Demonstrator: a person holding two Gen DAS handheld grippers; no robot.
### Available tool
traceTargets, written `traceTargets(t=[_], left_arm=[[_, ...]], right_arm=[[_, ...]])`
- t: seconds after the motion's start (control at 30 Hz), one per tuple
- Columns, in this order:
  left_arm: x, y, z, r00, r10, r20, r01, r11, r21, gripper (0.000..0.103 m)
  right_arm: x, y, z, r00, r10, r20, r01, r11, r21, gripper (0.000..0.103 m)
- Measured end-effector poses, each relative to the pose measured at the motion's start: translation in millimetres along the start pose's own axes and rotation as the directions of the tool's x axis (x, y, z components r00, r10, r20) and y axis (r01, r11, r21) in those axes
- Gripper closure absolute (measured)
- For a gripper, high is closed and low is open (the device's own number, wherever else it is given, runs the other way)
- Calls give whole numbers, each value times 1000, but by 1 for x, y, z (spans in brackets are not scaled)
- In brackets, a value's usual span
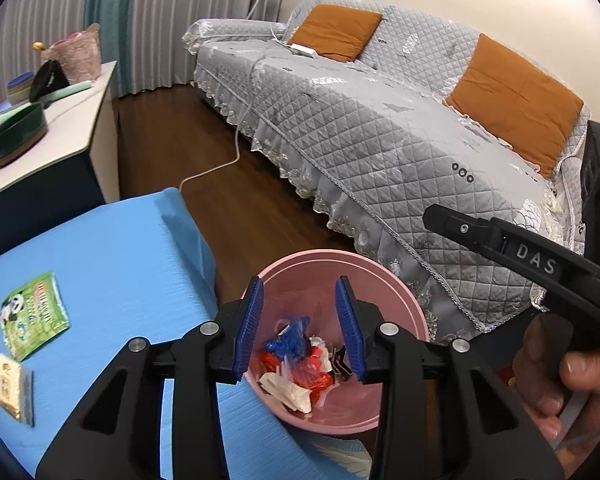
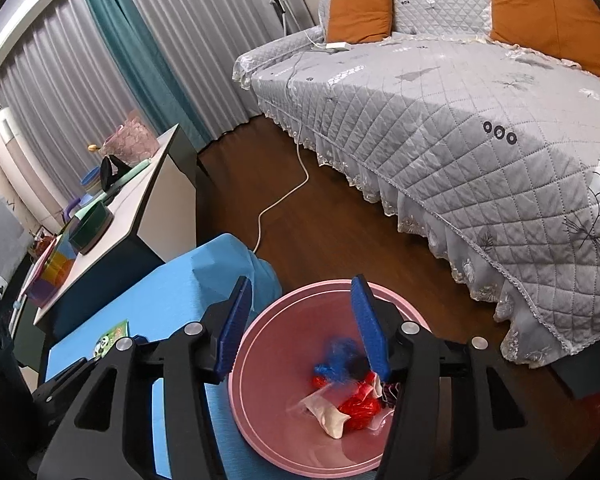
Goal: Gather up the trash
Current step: 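Move both open tools back over the table toward the tissue pack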
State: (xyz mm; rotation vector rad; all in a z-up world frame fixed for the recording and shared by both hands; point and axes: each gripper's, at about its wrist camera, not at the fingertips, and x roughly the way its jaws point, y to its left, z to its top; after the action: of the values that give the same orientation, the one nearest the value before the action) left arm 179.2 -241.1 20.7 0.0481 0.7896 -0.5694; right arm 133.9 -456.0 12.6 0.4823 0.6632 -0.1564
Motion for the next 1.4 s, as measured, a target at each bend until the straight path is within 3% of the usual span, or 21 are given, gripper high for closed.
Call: traceTargets(t=[0.3,0.5,0.57,0.8,0.93,1.07,1.2,1.4], left_arm=[[-46,35,-12,998,59,38,-58,998,-32,66],[-86,81,-21,988,143,66,-138,988,-69,61],[-100,102,-24,980,185,78,-178,980,-91,52],[-133,176,-44,940,330,87,-306,928,-212,42],[-130,214,-70,918,392,55,-359,884,-298,32],[-105,243,-96,900,433,-45,-422,843,-334,26],[-89,259,-107,894,443,-72,-440,833,-334,20],[-71,260,-112,912,397,-102,-409,860,-304,20]], right_arm=[[-1,26,-5,1000,21,7,-21,999,-35,50],[1,56,-14,999,51,2,-51,996,-75,50],[2,68,-17,998,66,2,-65,994,-88,50],[9,110,-32,994,105,-18,-106,984,-141,50],[16,136,-42,992,125,-36,-129,974,-186,50],[26,155,-52,990,126,-57,-136,964,-229,50],[39,167,-58,989,122,-79,-138,958,-251,50],[53,178,-66,989,113,-101,-136,953,-270,50]])
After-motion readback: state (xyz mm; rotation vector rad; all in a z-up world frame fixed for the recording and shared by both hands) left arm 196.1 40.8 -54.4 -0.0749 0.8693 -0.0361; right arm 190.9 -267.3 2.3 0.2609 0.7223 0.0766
